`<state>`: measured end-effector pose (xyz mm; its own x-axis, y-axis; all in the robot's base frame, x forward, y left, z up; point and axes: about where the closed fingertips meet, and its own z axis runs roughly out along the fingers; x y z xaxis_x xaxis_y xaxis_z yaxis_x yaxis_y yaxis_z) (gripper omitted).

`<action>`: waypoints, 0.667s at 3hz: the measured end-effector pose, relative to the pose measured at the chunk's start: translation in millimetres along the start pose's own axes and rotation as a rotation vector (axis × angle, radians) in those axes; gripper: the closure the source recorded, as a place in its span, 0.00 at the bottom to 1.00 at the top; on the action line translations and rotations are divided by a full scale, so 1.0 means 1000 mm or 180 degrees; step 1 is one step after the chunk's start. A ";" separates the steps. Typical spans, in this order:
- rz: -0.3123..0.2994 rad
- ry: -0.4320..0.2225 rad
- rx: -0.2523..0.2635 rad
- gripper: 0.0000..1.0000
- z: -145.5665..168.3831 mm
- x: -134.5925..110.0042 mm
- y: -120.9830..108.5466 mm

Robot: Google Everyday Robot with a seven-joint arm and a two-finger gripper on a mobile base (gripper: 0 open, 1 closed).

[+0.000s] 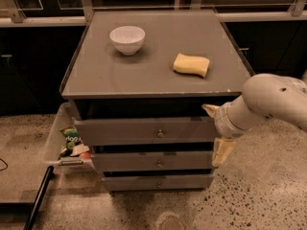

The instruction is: Open top drawer

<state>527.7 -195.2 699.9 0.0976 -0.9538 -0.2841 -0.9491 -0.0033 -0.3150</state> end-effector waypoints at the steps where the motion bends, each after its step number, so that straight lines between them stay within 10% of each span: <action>1: -0.0031 -0.0084 0.0076 0.00 0.024 0.010 -0.007; 2: -0.0053 -0.0215 0.0153 0.00 0.039 0.017 -0.018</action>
Offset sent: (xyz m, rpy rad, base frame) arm 0.0523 -0.0101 -0.0454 0.1140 -0.0892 0.0365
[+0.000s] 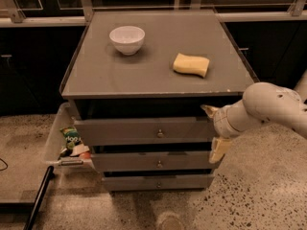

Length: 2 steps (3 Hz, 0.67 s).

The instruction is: Open top drawer

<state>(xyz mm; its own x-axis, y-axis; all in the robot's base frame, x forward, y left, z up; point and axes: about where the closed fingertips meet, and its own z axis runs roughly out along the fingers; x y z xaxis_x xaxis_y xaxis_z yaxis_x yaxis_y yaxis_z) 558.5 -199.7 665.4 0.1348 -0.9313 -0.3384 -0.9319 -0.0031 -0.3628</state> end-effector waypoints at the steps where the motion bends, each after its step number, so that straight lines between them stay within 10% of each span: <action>1: 0.0008 -0.0124 0.0044 0.00 0.013 0.006 -0.009; 2: 0.0013 -0.0236 0.0012 0.00 0.038 0.010 -0.023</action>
Offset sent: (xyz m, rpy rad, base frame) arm 0.0427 0.0012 -0.0293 0.0824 -0.0155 0.0213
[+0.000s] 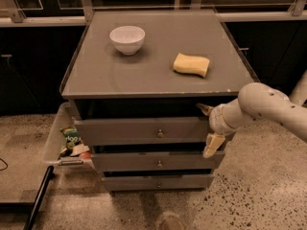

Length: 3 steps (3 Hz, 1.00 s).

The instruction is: Open top drawer

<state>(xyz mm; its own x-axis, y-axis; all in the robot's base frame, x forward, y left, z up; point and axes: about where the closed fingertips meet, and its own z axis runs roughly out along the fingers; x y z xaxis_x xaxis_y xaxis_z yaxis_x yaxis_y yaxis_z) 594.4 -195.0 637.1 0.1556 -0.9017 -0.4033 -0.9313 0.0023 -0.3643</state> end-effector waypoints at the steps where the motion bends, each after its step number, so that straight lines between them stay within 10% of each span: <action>1: -0.0003 -0.0024 -0.0015 0.00 0.005 -0.001 -0.003; 3: -0.0003 -0.0024 -0.0015 0.42 0.005 -0.001 -0.003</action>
Offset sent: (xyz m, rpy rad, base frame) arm 0.0039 0.0025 -0.0029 0.0052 0.0034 0.0044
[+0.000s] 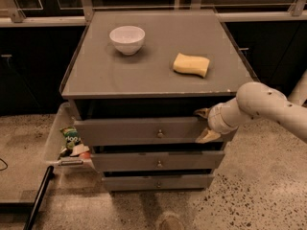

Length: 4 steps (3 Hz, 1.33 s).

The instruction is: Open top drawer

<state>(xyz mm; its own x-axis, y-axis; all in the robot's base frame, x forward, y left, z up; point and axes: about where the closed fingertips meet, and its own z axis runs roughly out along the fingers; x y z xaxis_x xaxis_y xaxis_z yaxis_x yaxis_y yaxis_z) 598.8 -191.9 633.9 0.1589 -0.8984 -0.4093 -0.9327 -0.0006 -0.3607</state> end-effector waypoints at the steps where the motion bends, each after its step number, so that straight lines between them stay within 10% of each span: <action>1: 0.0000 0.0000 0.0000 0.66 0.000 0.000 0.000; 3: 0.0000 0.0000 0.0000 1.00 0.000 0.000 0.000; 4: 0.0000 0.0000 -0.0001 0.82 0.000 0.000 0.000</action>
Offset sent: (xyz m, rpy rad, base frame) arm 0.0000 0.0000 0.0000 0.0000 0.0000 0.0000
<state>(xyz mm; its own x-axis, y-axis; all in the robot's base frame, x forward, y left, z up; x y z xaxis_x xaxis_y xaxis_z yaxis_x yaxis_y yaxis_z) 598.8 -191.8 633.8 0.1590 -0.8984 -0.4094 -0.9327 -0.0007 -0.3606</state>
